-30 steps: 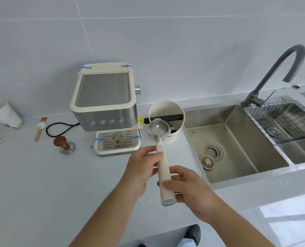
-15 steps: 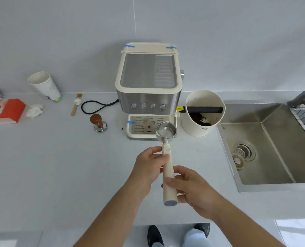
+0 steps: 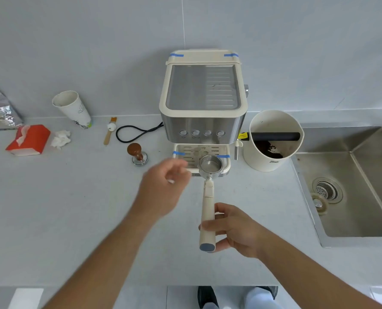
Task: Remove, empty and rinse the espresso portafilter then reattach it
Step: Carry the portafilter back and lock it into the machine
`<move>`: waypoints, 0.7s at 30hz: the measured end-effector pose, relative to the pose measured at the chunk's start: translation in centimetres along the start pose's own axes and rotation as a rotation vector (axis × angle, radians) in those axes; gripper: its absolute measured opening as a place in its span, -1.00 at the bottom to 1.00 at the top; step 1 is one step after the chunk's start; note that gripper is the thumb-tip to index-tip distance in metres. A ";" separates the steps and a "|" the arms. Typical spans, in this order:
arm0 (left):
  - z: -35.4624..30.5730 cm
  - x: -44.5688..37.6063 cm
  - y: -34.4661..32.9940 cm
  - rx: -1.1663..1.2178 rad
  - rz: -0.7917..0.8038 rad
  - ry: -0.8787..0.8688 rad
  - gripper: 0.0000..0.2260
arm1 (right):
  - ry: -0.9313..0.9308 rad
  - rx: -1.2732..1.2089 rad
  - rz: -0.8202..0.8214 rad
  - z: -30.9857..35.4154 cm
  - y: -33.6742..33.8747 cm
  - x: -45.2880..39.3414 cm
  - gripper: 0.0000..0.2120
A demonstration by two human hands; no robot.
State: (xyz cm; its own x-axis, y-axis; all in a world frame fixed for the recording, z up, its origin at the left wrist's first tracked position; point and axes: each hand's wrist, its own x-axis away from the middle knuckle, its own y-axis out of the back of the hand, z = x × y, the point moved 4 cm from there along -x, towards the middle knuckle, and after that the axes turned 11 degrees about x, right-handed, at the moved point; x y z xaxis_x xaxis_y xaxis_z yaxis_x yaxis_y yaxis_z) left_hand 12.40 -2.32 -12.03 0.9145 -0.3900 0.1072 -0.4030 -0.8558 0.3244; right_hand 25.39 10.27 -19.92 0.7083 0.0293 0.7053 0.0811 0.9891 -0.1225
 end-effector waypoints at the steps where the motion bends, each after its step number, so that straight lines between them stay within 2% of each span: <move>1: -1.5 -0.7 1.1 -0.034 -0.028 -0.095 -0.89 | -0.006 0.007 -0.009 0.3 0.0 -0.3 -0.67; 4: -5.6 -3.0 3.1 -0.126 -0.067 -0.300 -0.91 | -0.018 0.030 -0.038 1.1 0.1 -1.1 -0.67; 9: -9.9 -7.9 3.3 -0.335 0.036 -0.521 -0.86 | -0.005 0.037 -0.048 2.2 0.2 -1.8 -0.71; 15: -11.3 -14.2 0.6 -0.547 0.277 -0.536 -0.67 | 0.022 -0.038 -0.033 3.0 0.4 -2.7 -0.63; 21: -10.6 -16.4 -1.3 -0.650 0.419 -0.523 -0.60 | 0.042 -0.061 -0.011 3.8 0.5 -4.0 -0.69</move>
State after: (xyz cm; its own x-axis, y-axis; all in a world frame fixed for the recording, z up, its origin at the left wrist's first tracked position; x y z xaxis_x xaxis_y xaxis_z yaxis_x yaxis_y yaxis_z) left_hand -1.69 8.77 -4.27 0.5039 -0.8623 -0.0513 -0.4534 -0.3146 0.8340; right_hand 19.94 11.18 -20.12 0.7357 0.0114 0.6772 0.1304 0.9788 -0.1581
